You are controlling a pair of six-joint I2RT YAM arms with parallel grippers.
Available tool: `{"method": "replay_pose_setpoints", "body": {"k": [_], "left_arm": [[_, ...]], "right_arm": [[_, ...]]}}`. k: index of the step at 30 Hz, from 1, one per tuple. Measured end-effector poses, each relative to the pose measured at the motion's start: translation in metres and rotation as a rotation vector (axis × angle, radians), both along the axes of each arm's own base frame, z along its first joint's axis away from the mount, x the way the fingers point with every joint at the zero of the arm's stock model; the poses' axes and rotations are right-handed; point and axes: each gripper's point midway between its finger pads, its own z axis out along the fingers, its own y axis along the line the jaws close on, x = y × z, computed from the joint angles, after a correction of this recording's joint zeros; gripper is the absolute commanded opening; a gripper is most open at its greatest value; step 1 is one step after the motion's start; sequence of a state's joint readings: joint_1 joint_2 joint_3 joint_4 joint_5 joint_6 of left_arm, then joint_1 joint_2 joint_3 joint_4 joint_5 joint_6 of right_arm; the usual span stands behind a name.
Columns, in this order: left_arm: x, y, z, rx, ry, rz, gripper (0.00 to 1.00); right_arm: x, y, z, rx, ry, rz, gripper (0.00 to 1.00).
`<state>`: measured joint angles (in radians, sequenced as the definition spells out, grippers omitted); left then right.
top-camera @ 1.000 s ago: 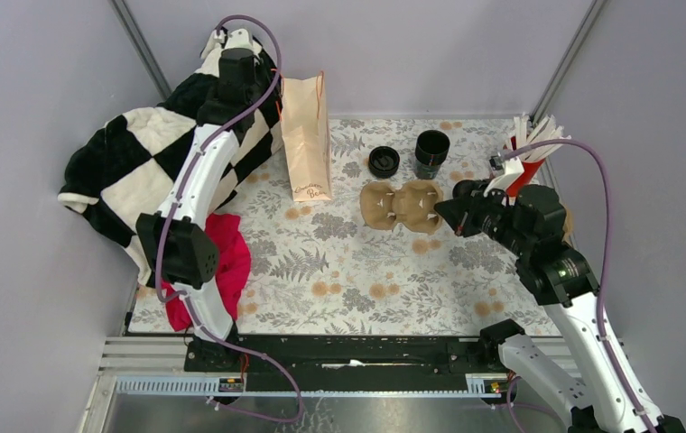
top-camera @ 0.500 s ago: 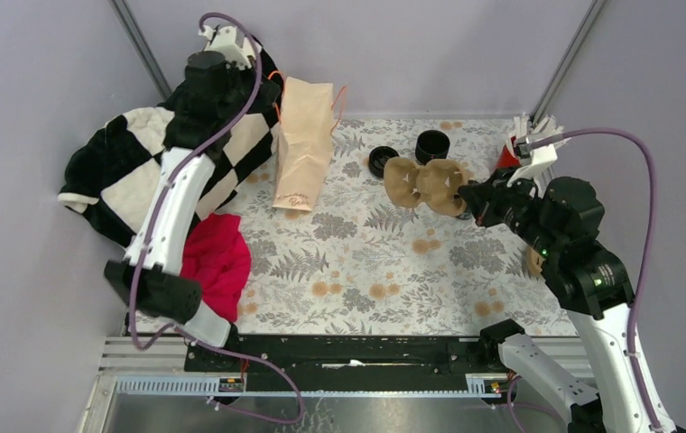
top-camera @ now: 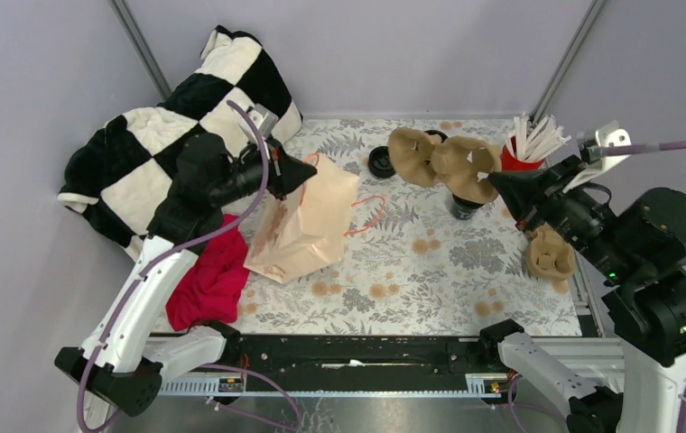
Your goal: Pack the takeout coffee
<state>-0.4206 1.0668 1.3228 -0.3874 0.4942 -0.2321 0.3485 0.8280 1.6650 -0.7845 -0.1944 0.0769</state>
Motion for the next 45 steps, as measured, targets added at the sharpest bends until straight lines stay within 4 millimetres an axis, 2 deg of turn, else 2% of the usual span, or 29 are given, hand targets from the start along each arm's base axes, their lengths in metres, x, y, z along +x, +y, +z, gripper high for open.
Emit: {"method": "replay_pose_setpoints", "body": {"k": [2, 4, 6, 10, 12, 16, 24, 30, 39, 45], "left_arm": [[-0.012, -0.008, -0.015, 0.001, 0.026, -0.056, 0.00], [-0.018, -0.015, -0.025, 0.001, 0.050, -0.096, 0.00], [-0.025, -0.024, -0.033, -0.001, 0.068, -0.138, 0.00], [-0.042, -0.040, -0.040, -0.003, 0.082, -0.225, 0.00], [-0.048, -0.045, -0.040, -0.006, 0.080, -0.252, 0.00], [-0.052, -0.045, -0.039, -0.015, 0.075, -0.260, 0.00], [-0.061, -0.049, -0.021, -0.076, 0.044, -0.287, 0.00], [-0.067, -0.055, -0.014, -0.109, 0.053, -0.314, 0.00], [-0.073, -0.069, -0.001, -0.178, 0.072, -0.358, 0.00], [-0.069, -0.081, -0.006, -0.199, 0.126, -0.377, 0.00]], "right_arm": [[-0.014, 0.009, 0.016, 0.000, -0.040, 0.081, 0.00], [-0.025, 0.021, 0.018, -0.006, -0.050, 0.177, 0.00], [-0.033, 0.034, 0.010, -0.014, -0.031, 0.272, 0.00], [-0.031, 0.054, -0.028, -0.038, 0.089, 0.399, 0.00], [-0.024, 0.058, -0.045, -0.048, 0.153, 0.411, 0.00], [-0.018, 0.062, -0.064, -0.067, 0.202, 0.428, 0.00], [-0.022, 0.067, -0.086, -0.075, 0.253, 0.474, 0.00], [-0.017, 0.075, -0.110, -0.072, 0.338, 0.515, 0.00], [-0.002, 0.085, -0.121, -0.031, 0.414, 0.523, 0.00], [0.007, 0.085, -0.120, -0.032, 0.417, 0.468, 0.00]]}}
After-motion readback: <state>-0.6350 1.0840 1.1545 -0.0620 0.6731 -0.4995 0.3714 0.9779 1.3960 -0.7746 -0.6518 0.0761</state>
